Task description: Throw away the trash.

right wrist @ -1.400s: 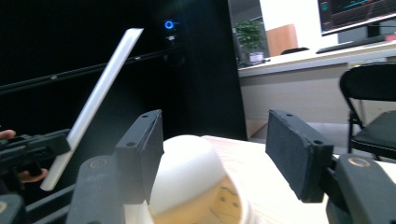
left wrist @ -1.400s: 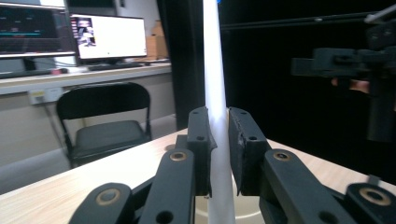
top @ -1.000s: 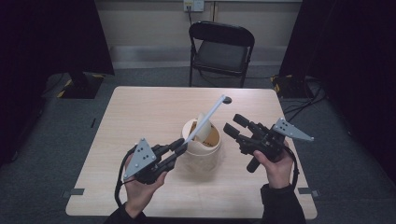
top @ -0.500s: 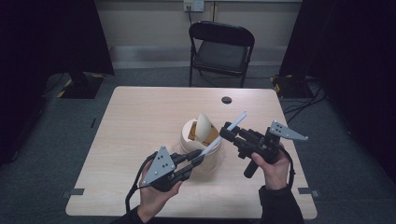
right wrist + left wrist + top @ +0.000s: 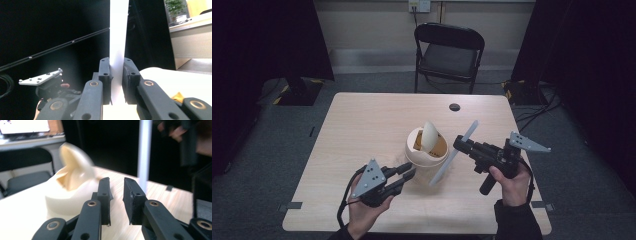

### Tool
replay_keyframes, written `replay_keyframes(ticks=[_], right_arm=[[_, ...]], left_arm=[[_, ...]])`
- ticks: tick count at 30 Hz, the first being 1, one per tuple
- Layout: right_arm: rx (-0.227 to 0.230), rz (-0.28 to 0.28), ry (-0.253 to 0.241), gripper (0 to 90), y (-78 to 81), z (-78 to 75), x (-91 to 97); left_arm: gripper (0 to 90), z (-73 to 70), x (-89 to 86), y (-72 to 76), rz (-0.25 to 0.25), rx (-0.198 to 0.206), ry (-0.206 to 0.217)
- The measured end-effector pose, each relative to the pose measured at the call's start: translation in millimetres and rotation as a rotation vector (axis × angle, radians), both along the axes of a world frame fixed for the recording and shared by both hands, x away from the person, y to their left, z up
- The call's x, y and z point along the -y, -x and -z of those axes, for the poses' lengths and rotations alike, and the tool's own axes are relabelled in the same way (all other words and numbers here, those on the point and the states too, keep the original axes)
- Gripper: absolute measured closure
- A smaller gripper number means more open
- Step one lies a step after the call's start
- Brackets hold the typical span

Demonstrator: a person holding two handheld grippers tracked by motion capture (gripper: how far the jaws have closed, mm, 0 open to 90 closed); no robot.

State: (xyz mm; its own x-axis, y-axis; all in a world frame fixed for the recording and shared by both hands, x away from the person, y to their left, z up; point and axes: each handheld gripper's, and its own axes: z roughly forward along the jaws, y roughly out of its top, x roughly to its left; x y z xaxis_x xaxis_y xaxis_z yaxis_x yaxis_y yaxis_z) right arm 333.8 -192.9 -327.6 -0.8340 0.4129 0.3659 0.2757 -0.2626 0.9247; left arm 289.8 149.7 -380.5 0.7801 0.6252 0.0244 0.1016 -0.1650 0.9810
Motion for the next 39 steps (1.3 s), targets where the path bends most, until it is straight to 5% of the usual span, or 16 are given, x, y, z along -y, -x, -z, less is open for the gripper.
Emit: replay_keyframes(ticks=[5,9,15,19,27,39], right_arm=[[0.015,0.051,0.005,80.0,1.4,-1.5,15.2],[0.031,0.092,0.007,80.0,1.0,-1.9,24.6],[0.049,0.148,0.016,80.0,0.3,-3.4,34.0],[0.069,0.205,0.051,80.0,-1.1,-3.2,36.9],[0.108,0.316,0.077,80.0,-5.9,-5.9,42.5],[0.170,0.383,0.046,80.0,-16.6,-23.7,41.5]], left_arm=[[71.5,21.1,-38.7,-5.4,-0.112,-0.070,-0.041],[68.3,44.9,-68.2,-13.8,-0.198,-0.164,-0.063],[59.6,77.0,-87.5,-25.0,-0.314,-0.256,-0.100],[52.2,90.2,-94.8,-31.5,-0.375,-0.288,-0.163],[44.6,110.5,-100.5,-42.2,-0.409,-0.402,-0.233],[42.9,119.1,-97.6,-45.7,-0.420,-0.422,-0.282]])
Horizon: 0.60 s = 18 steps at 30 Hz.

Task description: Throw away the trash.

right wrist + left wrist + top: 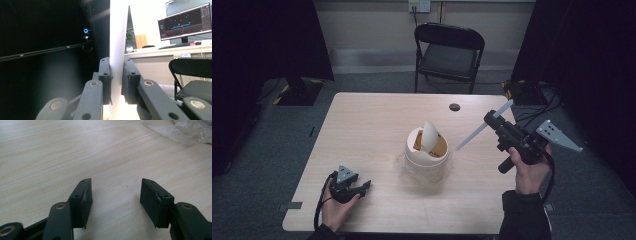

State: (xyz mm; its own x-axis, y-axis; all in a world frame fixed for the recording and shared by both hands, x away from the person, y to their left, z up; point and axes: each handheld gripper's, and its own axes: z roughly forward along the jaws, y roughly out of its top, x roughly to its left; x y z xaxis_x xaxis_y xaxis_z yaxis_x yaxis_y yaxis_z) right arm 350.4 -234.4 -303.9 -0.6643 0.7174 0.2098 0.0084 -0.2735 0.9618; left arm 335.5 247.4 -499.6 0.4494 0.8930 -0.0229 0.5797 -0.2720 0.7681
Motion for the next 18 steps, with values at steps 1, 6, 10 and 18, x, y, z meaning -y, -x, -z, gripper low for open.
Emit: replay_keyframes(ticks=[1,6,10,18], right_arm=[[0.003,0.000,-0.003,80.1,-1.1,-1.0,-1.1],[0.013,-0.012,-0.006,80.1,-6.8,-4.3,-10.0],[0.006,-0.029,-0.005,80.1,-13.7,-3.6,-20.3],[-0.025,-0.060,0.012,80.1,-24.7,5.1,-39.7]], left_arm=[[42.8,-0.2,0.0,-0.1,0.002,0.000,-0.010],[41.7,-0.4,0.3,-0.7,0.000,0.000,-0.019],[41.0,-0.3,0.7,-0.8,0.003,-0.001,-0.017],[38.2,0.0,1.0,-1.2,-0.003,-0.004,-0.014]])
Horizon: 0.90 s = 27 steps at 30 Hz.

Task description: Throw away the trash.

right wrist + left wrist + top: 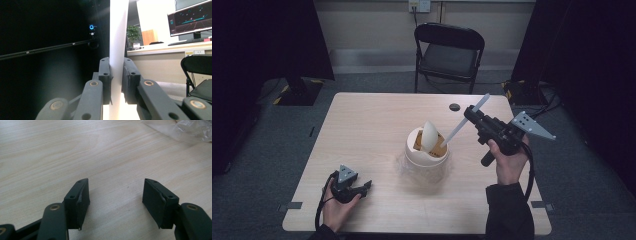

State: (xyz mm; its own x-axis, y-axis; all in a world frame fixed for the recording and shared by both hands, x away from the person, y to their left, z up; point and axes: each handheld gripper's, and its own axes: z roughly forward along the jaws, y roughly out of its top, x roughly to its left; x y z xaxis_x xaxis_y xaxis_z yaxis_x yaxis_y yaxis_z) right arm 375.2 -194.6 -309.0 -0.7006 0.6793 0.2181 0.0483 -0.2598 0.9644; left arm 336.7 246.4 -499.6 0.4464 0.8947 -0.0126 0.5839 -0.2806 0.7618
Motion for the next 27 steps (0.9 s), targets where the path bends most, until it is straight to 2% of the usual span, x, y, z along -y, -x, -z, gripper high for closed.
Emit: replay_keyframes(ticks=[4,13,19,24,27], right_arm=[[-0.026,-0.010,0.015,80.0,-5.5,7.7,-8.5],[-0.113,-0.012,0.085,79.9,-20.6,38.7,-25.2],[-0.154,-0.014,0.117,78.4,-25.6,51.8,-30.2],[-0.158,-0.010,0.109,66.0,-26.1,51.7,-27.9],[-0.142,0.026,0.106,54.0,-24.4,48.5,-20.8]], left_arm=[[38.2,0.0,0.1,0.0,0.000,0.000,0.001],[38.2,0.0,0.0,0.0,0.000,0.000,0.000],[36.8,-0.2,-0.1,-0.3,0.009,0.000,-0.008],[36.8,-0.2,-0.2,-0.3,0.009,0.001,-0.009],[36.8,-0.2,-0.2,-0.3,0.010,0.000,-0.007]])
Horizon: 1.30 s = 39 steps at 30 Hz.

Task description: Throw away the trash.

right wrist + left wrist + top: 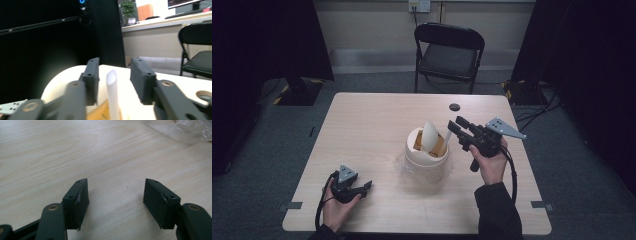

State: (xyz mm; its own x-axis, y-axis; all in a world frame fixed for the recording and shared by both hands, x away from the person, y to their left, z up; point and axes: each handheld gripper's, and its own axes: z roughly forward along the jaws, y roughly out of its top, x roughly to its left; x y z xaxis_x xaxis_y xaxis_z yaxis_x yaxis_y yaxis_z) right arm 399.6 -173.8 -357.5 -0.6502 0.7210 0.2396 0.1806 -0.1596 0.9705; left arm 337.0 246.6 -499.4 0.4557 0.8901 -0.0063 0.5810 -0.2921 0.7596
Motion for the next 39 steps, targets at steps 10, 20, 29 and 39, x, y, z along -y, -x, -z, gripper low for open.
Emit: replay_keyframes(ticks=[10,20,29,39], right_arm=[[0.015,0.183,0.025,34.3,6.7,9.6,43.3],[-0.136,0.269,0.127,32.9,9.7,59.4,70.6],[-0.280,0.336,0.274,31.6,9.0,99.4,93.4],[-0.394,0.415,0.444,28.8,9.6,128.2,118.8]], left_arm=[[45.2,-2.5,-2.5,1.0,-0.001,0.023,0.016],[56.4,-11.6,-12.9,2.2,-0.012,0.037,0.049],[54.5,-10.0,-31.2,-2.1,-0.055,0.015,0.049],[44.5,-3.5,-48.5,-7.2,-0.107,-0.014,0.018]])
